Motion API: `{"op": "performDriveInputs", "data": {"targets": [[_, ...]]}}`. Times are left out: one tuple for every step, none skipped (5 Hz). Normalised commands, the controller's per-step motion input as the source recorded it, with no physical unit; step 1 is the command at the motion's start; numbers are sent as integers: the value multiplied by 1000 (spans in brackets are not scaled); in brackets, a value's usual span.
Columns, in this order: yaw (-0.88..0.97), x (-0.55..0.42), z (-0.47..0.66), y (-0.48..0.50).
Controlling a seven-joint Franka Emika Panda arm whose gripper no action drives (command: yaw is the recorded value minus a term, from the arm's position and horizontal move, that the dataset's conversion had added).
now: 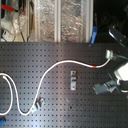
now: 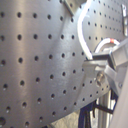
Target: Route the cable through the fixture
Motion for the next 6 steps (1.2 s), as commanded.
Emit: {"op": "performDriveInputs", "data": {"targets": [[483, -533, 9, 245], [508, -469, 3, 313], [0, 6, 3, -13], [0, 46, 62, -489], [0, 7, 0, -16], [0, 40, 0, 17]]}}
